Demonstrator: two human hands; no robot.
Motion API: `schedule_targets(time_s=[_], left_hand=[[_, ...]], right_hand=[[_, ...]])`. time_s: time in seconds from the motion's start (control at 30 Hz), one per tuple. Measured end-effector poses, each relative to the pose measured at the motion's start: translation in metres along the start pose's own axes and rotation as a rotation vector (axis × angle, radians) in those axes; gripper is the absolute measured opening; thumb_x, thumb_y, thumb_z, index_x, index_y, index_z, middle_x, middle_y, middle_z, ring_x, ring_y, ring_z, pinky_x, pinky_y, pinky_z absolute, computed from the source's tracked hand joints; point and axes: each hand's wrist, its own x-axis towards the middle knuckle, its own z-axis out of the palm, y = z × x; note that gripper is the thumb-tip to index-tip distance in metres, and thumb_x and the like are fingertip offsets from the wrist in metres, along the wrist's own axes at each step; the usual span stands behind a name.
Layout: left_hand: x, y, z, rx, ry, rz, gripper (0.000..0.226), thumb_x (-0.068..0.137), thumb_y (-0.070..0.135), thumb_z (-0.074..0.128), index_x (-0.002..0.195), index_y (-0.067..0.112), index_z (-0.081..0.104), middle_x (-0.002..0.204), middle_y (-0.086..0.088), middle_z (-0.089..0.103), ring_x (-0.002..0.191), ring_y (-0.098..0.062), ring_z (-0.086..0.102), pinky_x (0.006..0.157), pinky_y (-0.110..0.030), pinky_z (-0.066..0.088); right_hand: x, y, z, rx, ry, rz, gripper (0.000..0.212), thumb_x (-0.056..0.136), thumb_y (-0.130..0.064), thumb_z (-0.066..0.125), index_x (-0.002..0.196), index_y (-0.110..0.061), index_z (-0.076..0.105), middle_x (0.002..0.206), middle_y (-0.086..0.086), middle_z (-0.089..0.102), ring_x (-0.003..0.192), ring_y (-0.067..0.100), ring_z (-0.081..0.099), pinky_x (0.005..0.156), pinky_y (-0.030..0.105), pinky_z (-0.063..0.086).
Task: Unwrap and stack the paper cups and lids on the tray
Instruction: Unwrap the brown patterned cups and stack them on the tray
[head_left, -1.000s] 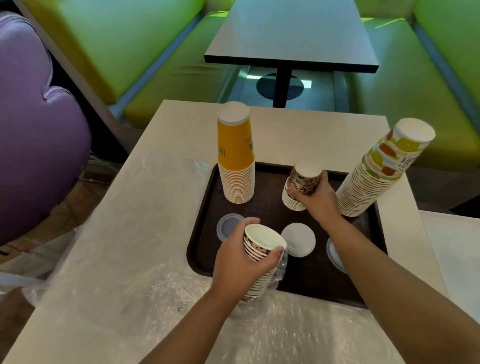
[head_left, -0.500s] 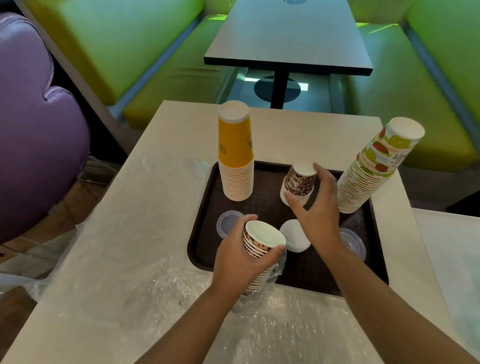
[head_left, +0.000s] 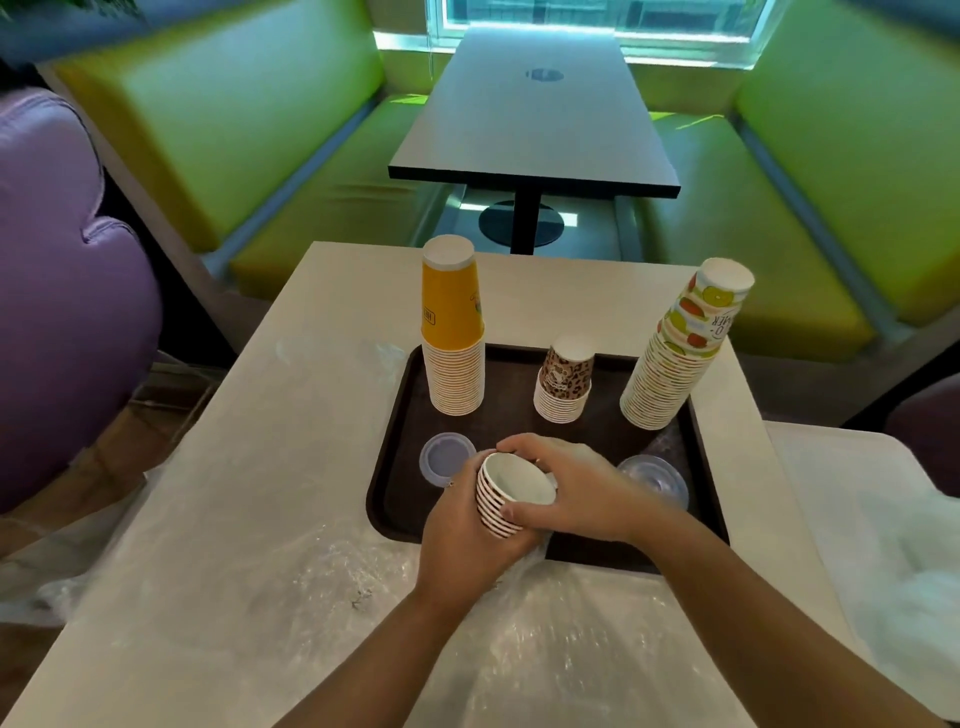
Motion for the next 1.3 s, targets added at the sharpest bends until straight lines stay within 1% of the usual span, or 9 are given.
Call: schedule_targets(time_s=[0.07, 0.2, 0.4, 0.53, 0.67, 0.83, 0.97, 1.07, 1.3], left_hand=[[-0.004, -0.003, 0.001, 0.032, -0.017, -0.031, 0.077, 0.063, 0.068, 0.069, 0.122, 0.039, 0.03, 0.108, 0.034, 0.036, 0.092, 0.016, 0.046, 0.077, 0.01, 0.028], [-0.006, -0.007, 0.0, 0.008, -0.031, -0.024, 0.077, 0.065, 0.054, 0.077, 0.126, 0.042, 0.031, 0.112, 0.032, 0.044, 0.097, 0.012, 0.049, 0.079, 0.005, 0.035], [-0.002, -0.004, -0.003, -0.094, -0.011, -0.021, 0.065, 0.06, 0.067, 0.066, 0.116, 0.047, 0.04, 0.106, 0.026, 0.058, 0.099, 0.01, 0.056, 0.078, -0.006, 0.046], [-0.003, -0.004, -0.003, -0.106, -0.037, 0.014, 0.066, 0.061, 0.058, 0.073, 0.118, 0.04, 0.045, 0.104, 0.02, 0.061, 0.095, 0.004, 0.059, 0.077, -0.017, 0.053], [-0.002, -0.003, -0.004, -0.112, -0.037, 0.014, 0.058, 0.061, 0.057, 0.07, 0.11, 0.047, 0.042, 0.102, 0.023, 0.06, 0.095, 0.006, 0.059, 0.076, -0.015, 0.052], [0.002, 0.002, -0.004, -0.133, -0.005, -0.007, 0.058, 0.06, 0.057, 0.07, 0.109, 0.049, 0.039, 0.103, 0.023, 0.058, 0.096, 0.009, 0.058, 0.075, -0.013, 0.051], [0.007, 0.002, -0.007, -0.146, 0.029, -0.028, 0.058, 0.066, 0.042, 0.08, 0.109, 0.047, 0.041, 0.103, 0.022, 0.058, 0.098, 0.011, 0.055, 0.075, -0.007, 0.047], [0.009, -0.001, -0.007, -0.124, 0.034, -0.051, 0.064, 0.067, 0.033, 0.082, 0.11, 0.048, 0.038, 0.106, 0.022, 0.055, 0.102, 0.015, 0.05, 0.076, -0.003, 0.043], [0.013, 0.001, 0.0, -0.113, 0.004, -0.084, 0.065, 0.066, 0.033, 0.083, 0.112, 0.043, 0.039, 0.107, 0.025, 0.053, 0.103, 0.009, 0.052, 0.076, -0.002, 0.043]], right_hand=[[-0.002, -0.001, 0.001, -0.004, 0.015, 0.004, 0.064, 0.078, -0.048, 0.069, 0.133, -0.036, 0.041, 0.13, -0.013, 0.052, 0.112, 0.007, 0.051, 0.094, 0.034, 0.05], [-0.004, -0.005, 0.001, -0.018, 0.016, 0.01, 0.065, 0.078, -0.046, 0.068, 0.135, -0.037, 0.038, 0.132, -0.011, 0.051, 0.113, 0.007, 0.05, 0.095, 0.034, 0.049], [-0.012, -0.012, -0.028, 0.014, 0.005, -0.063, 0.072, 0.081, -0.031, 0.067, 0.138, -0.052, 0.029, 0.133, -0.01, 0.042, 0.113, 0.006, 0.046, 0.092, 0.023, 0.044], [-0.017, -0.018, -0.048, -0.206, -0.164, -0.078, 0.074, 0.076, -0.013, 0.072, 0.131, -0.046, 0.035, 0.132, -0.011, 0.036, 0.105, 0.005, 0.046, 0.079, 0.018, 0.046], [-0.013, -0.025, -0.051, -0.508, -0.084, -0.123, 0.072, 0.074, -0.006, 0.072, 0.129, -0.032, 0.033, 0.129, -0.01, 0.034, 0.1, 0.009, 0.048, 0.071, 0.015, 0.042], [0.0, -0.008, -0.044, -0.722, 0.047, -0.199, 0.086, 0.075, -0.006, 0.07, 0.143, -0.029, 0.023, 0.146, -0.004, 0.022, 0.128, 0.016, 0.037, 0.098, 0.031, 0.045], [0.014, 0.009, -0.05, -0.569, 0.208, -0.158, 0.08, 0.068, -0.023, 0.076, 0.138, -0.027, 0.036, 0.142, -0.003, 0.035, 0.129, 0.018, 0.036, 0.103, 0.04, 0.037], [0.027, 0.022, -0.054, -0.38, 0.396, -0.116, 0.078, 0.065, -0.025, 0.079, 0.133, -0.023, 0.042, 0.133, -0.001, 0.047, 0.119, 0.022, 0.045, 0.096, 0.046, 0.042], [0.065, 0.051, -0.059, 0.058, 0.688, 0.055, 0.082, 0.064, -0.021, 0.085, 0.132, -0.012, 0.04, 0.127, 0.008, 0.054, 0.116, 0.025, 0.051, 0.094, 0.037, 0.045]])
